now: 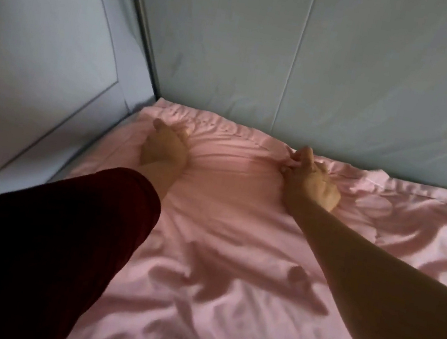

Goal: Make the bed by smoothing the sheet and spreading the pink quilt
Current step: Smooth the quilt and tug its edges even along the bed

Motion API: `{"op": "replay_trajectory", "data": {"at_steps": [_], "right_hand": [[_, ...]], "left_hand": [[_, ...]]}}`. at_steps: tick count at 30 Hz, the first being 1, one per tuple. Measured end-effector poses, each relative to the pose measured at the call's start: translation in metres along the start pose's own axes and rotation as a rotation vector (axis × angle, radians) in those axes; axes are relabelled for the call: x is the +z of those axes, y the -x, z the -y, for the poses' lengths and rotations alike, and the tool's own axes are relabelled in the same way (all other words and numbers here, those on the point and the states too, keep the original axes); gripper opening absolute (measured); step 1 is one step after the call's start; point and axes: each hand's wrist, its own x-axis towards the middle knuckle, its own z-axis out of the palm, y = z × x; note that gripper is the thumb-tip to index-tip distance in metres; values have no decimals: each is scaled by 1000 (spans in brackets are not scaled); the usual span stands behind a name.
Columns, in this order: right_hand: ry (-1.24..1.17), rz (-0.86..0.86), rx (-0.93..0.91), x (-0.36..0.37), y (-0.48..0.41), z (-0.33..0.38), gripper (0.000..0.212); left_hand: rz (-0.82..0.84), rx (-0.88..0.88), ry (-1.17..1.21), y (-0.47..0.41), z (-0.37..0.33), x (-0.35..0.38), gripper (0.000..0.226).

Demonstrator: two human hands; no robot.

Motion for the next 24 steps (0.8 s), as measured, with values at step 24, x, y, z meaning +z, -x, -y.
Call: {"op": "replay_trajectory", "data": {"at_steps": [24], "right_hand": [[-16, -445, -207, 65, -29, 74, 31]], "left_hand": [[-320, 413, 64, -71, 22, 8, 42]]}}
